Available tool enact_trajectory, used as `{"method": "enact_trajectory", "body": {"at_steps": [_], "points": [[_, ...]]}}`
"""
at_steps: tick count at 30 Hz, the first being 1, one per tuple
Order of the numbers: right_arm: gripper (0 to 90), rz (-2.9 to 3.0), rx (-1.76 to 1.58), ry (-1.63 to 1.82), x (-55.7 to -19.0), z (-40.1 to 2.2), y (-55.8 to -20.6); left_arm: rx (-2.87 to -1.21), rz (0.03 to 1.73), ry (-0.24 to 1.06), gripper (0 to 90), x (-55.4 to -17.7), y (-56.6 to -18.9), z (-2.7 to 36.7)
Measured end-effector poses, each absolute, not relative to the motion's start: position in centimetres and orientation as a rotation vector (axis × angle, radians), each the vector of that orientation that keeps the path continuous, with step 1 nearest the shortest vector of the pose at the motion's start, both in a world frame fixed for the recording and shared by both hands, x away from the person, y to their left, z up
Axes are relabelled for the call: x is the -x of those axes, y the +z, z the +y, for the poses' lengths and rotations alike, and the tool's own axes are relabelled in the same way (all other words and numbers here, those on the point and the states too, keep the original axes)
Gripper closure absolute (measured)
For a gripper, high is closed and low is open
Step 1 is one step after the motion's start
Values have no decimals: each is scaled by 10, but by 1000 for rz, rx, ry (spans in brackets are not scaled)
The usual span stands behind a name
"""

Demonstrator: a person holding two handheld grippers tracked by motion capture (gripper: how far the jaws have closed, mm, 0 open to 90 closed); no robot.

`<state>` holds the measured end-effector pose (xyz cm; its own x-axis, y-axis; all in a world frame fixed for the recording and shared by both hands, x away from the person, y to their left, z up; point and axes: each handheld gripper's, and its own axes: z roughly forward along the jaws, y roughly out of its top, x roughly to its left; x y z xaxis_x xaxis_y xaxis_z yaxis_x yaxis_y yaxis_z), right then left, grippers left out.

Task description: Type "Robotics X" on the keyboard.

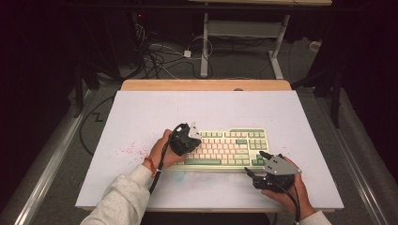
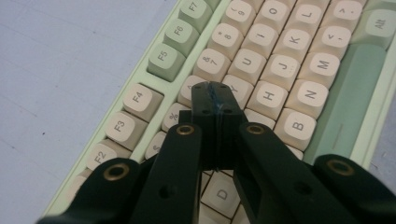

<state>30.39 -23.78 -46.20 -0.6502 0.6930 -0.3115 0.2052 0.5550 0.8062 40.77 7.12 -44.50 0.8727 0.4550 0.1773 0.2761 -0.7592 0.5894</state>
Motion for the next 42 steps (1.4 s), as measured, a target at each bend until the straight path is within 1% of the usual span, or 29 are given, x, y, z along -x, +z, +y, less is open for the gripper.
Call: {"method": "enact_trajectory", "body": {"at_steps": [7,9,14,20,27,29,32,34,37,40,42], "points": [[259,2182,-704,990,-304,-236,-464,-2507,521,422,878,-408,-448,66],[259,2183,-706,989,-304,-236,-463,-2495,512,417,878,-406,-445,66],[260,2175,-700,990,-302,-236,-462,-2478,497,452,877,-400,-438,68],[260,2177,-696,980,-303,-236,-462,-2429,516,467,853,-398,-432,79],[263,2168,-695,982,-302,-238,-461,-2380,526,507,795,-390,-427,92],[263,2165,-695,985,-302,-238,-460,-2373,519,511,766,-388,-425,96],[279,2166,-689,982,-302,-238,-460,-2369,499,521,671,-385,-420,102],[281,2168,-690,983,-301,-237,-460,-2347,504,543,625,-383,-415,107],[281,2168,-691,987,-301,-237,-460,-2311,515,583,501,-379,-409,114],[280,2172,-696,981,-302,-236,-461,-2276,529,620,424,-376,-404,122],[279,2170,-695,981,-302,-236,-461,-2248,531,631,332,-373,-403,127]]}}
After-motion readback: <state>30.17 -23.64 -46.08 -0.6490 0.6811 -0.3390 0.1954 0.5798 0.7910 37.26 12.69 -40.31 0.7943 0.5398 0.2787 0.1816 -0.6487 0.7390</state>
